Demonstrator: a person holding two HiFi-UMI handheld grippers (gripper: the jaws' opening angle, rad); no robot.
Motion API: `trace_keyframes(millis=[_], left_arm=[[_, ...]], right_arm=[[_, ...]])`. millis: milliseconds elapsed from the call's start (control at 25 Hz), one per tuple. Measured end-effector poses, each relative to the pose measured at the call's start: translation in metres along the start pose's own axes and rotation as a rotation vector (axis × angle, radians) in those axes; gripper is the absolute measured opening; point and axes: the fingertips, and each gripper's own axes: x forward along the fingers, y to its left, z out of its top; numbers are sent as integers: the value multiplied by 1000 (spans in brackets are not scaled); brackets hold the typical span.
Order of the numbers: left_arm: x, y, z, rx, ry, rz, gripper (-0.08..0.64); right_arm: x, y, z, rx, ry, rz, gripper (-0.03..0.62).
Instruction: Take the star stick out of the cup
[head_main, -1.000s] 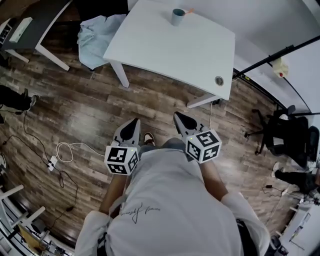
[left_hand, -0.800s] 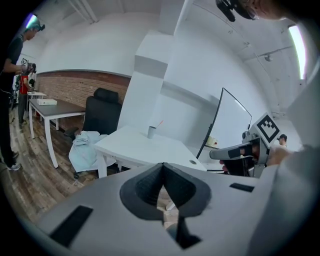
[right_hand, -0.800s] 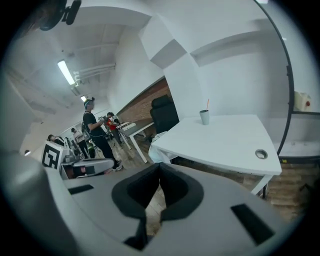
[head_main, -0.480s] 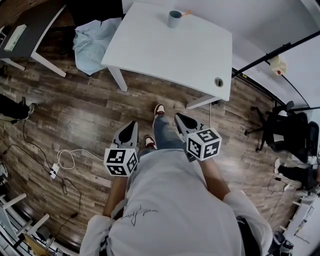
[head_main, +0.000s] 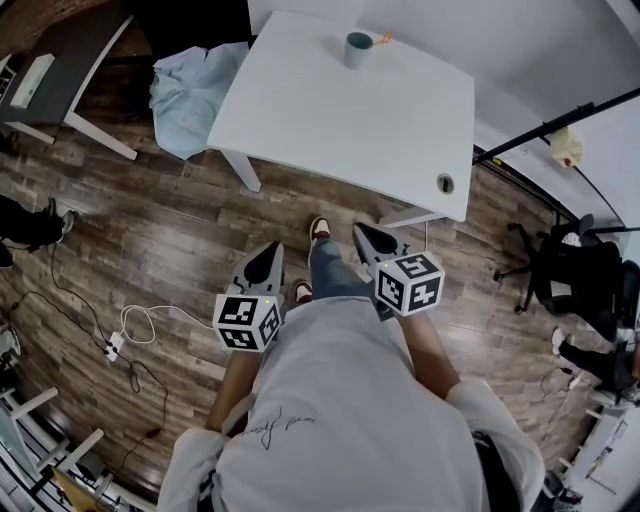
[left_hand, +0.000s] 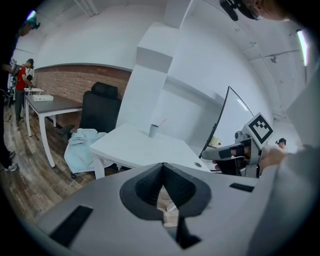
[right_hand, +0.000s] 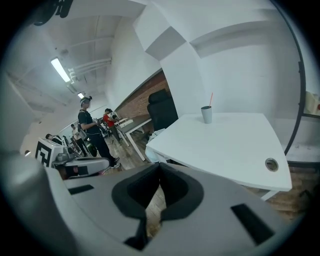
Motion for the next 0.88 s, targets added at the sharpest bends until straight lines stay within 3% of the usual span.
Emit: trace_keyframes(millis=[280,880], left_arm=[[53,1,31,20,9,-27,3],[172,-11,114,170,35,-96,3]], right_arm=[[25,-33,33,24,-21,8,9],[58,-124,96,128,-99,4,9]])
